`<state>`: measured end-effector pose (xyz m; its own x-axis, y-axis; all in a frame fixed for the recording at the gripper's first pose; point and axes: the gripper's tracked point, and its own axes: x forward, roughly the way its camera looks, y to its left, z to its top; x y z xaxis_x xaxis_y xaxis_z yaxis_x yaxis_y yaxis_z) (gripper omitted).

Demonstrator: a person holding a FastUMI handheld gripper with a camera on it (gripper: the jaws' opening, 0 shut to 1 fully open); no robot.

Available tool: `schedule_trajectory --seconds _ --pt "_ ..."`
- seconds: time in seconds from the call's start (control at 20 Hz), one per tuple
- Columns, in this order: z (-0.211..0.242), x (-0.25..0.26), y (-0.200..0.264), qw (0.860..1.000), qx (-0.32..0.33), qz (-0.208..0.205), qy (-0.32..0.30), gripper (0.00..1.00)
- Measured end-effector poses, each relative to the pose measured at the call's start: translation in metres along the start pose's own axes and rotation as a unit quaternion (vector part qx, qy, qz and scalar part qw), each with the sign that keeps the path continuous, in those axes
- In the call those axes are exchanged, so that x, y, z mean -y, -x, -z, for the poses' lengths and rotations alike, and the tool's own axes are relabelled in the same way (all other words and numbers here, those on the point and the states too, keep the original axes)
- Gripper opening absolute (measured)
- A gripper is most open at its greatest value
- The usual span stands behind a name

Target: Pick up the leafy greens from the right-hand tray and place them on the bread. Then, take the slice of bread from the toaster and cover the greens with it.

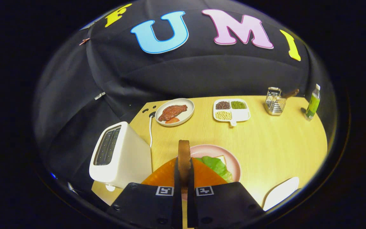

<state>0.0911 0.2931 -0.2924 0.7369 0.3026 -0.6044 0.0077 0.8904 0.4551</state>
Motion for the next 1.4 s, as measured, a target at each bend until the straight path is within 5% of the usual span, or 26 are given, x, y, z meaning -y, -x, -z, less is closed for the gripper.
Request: schedule_trajectory --seconds 0.45,0.55,0.7,0.8,1.1,1.4 --pt "0.027 0.063 -0.035 0.999 -0.02 0.028 -0.023 0.12" --pt "0.034 0.081 -0.04 0.998 -0.033 0.048 -0.011 0.2" --pt "0.033 0.102 -0.037 0.997 -0.037 0.073 0.016 0.69" --pt "0.024 0.104 -0.026 0.997 -0.017 0.072 0.036 0.84" --pt "-0.001 0.088 0.015 0.995 0.033 0.045 0.081 0.99" --pt "-0.034 0.06 0.068 0.99 0.087 0.016 0.106 0.99"
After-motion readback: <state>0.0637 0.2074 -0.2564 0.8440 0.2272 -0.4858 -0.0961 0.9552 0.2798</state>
